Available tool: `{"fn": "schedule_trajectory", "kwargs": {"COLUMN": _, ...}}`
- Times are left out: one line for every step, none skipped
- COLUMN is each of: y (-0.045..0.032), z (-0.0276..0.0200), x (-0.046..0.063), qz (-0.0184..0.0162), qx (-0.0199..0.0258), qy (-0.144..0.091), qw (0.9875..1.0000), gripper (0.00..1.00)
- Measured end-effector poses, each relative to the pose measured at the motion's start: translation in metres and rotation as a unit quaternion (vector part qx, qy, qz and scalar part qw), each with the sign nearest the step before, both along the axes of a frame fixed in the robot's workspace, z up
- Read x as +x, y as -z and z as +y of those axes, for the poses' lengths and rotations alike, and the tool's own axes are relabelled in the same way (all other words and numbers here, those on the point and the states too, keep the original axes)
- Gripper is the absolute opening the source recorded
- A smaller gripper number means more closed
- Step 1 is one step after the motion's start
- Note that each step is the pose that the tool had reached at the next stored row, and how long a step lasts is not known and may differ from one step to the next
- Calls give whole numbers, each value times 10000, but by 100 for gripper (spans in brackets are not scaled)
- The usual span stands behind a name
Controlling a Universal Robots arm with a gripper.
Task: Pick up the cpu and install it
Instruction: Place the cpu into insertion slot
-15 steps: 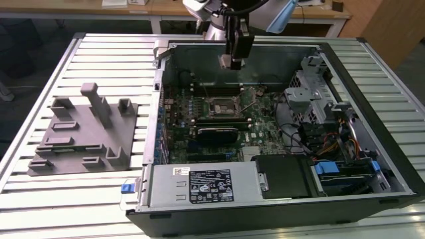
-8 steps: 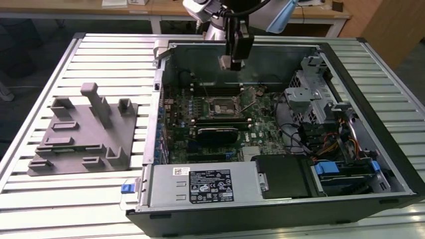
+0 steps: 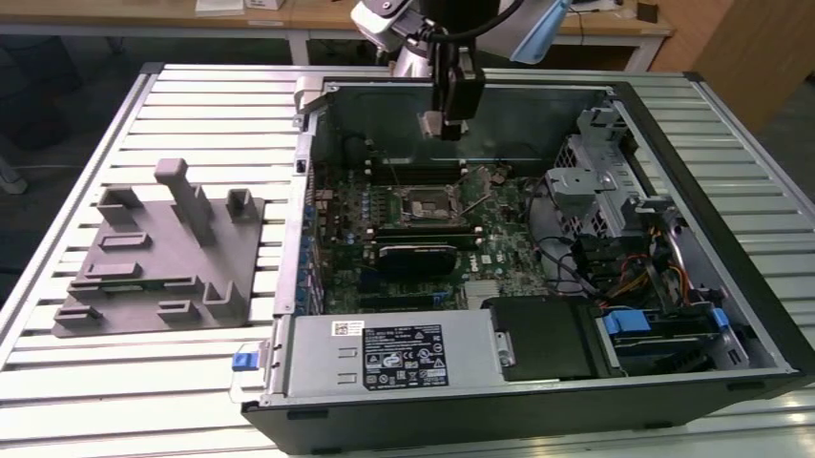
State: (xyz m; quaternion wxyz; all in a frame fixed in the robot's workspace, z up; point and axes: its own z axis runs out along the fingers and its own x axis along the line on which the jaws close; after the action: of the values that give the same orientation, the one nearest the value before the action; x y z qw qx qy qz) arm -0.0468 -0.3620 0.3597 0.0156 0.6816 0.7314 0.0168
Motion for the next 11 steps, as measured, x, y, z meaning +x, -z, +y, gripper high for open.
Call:
{"fn": "schedule_trajectory", "kwargs": {"y": 12, "z": 1, "x": 0, "qz": 0, "qx": -1, "qy": 0, "qw": 10000, "gripper": 53}}
{"fn": "schedule_trajectory", "kwargs": {"y": 22, "z": 1, "x": 0, "qz": 1, "qx": -1, "qy": 0, "qw": 10000, "gripper": 53}}
{"fn": "schedule_trajectory", "kwargs": {"y": 32, "z": 1, "x": 0, "qz": 1, "qx": -1, "qy": 0, "qw": 10000, "gripper": 53}}
{"fn": "schedule_trajectory", "kwargs": {"y": 39, "z": 1, "x": 0, "qz": 1, "qx": -1, "qy": 0, "qw": 10000, "gripper": 53}}
{"fn": "schedule_trajectory", "kwargs": {"y": 46, "z": 1, "x": 0, "qz": 1, "qx": -1, "qy": 0, "qw": 10000, "gripper": 53}}
{"fn": "schedule_trajectory", "kwargs": {"y": 51, "z": 1, "x": 0, "qz": 1, "qx": -2, "qy": 0, "qw": 10000, "gripper": 53}}
{"fn": "schedule_trajectory", "kwargs": {"y": 55, "z": 2, "x": 0, "qz": 1, "qx": -2, "qy": 0, "qw": 10000, "gripper": 53}}
{"fn": "schedule_trajectory", "kwargs": {"y": 59, "z": 1, "x": 0, "qz": 1, "qx": -1, "qy": 0, "qw": 10000, "gripper": 53}}
{"fn": "schedule_trajectory", "kwargs": {"y": 64, "z": 1, "x": 0, "qz": 1, "qx": -1, "qy": 0, "qw": 10000, "gripper": 53}}
{"fn": "schedule_trajectory", "kwargs": {"y": 68, "z": 1, "x": 0, "qz": 1, "qx": -1, "qy": 0, "qw": 10000, "gripper": 53}}
{"fn": "schedule_trajectory", "kwargs": {"y": 72, "z": 2, "x": 0, "qz": 1, "qx": -2, "qy": 0, "qw": 10000, "gripper": 53}}
